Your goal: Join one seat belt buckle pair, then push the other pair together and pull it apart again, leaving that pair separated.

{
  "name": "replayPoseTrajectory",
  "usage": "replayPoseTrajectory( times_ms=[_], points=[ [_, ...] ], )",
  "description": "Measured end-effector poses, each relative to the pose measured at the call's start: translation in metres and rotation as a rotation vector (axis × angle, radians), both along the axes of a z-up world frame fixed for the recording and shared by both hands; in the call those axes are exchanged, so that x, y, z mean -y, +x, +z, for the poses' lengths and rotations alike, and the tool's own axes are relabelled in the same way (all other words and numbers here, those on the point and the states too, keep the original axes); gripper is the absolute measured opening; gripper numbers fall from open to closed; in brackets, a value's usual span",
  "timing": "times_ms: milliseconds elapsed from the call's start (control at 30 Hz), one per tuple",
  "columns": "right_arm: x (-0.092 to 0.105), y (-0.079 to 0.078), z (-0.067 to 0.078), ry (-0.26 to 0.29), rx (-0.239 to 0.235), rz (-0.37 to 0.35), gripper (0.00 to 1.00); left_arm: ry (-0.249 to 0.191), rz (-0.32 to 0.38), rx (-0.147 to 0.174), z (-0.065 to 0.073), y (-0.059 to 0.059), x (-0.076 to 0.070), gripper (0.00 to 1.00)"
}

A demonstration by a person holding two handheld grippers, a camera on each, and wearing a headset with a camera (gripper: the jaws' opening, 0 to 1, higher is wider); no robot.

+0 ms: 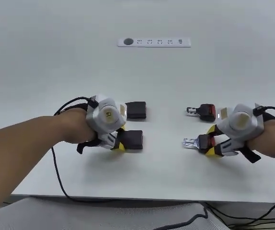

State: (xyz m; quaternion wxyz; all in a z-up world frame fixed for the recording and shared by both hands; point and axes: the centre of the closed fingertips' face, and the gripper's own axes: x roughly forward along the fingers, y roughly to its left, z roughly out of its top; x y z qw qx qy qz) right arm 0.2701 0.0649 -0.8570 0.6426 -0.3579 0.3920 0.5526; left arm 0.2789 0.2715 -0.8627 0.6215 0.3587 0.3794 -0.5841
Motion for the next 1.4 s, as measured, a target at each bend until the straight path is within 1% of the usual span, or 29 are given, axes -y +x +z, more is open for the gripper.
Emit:
replayPoseTrajectory(
  times_ms=[167, 400, 433, 467, 533, 767, 867, 1000, 1133, 1400],
  points=[
    [-0.016, 0.005, -0.001, 0.032, 0.009, -0.008, 0.35, 0.002, -0.002, 0.001, 0.000, 0.000, 0.000, 0.32],
    [-0.051, 0.006, -0.004, 0.089, 0.014, -0.009, 0.35, 0.000, 0.000, 0.001, 0.000, 0.000, 0.000, 0.32],
    [-0.053, 0.006, -0.004, 0.091, 0.014, -0.008, 0.35, 0.000, 0.000, 0.001, 0.000, 0.000, 0.000, 0.32],
    [-0.061, 0.006, -0.004, 0.099, 0.017, -0.001, 0.35, 0.000, -0.001, 0.001, 0.000, 0.000, 0.000, 0.32],
    [-0.069, 0.006, -0.004, 0.107, 0.019, 0.003, 0.35, 0.001, -0.002, 0.000, 0.000, 0.000, 0.000, 0.32],
    [-0.092, 0.009, -0.005, 0.124, 0.023, 0.011, 0.35, 0.000, -0.006, 0.000, 0.000, 0.000, 0.000, 0.32],
    [-0.100, 0.007, -0.005, 0.118, 0.027, 0.035, 0.35, 0.000, -0.006, -0.001, 0.000, 0.000, 0.000, 0.32],
    [-0.104, 0.010, -0.006, 0.118, 0.023, 0.031, 0.35, -0.005, -0.005, -0.001, 0.000, 0.000, 0.000, 0.32],
    [-0.109, 0.010, -0.006, 0.113, 0.029, 0.037, 0.35, -0.001, -0.009, -0.001, 0.000, 0.000, 0.000, 0.32],
    [-0.109, 0.010, -0.006, 0.106, 0.032, 0.042, 0.35, -0.001, -0.010, -0.003, 0.000, -0.001, 0.000, 0.32]
  ],
)
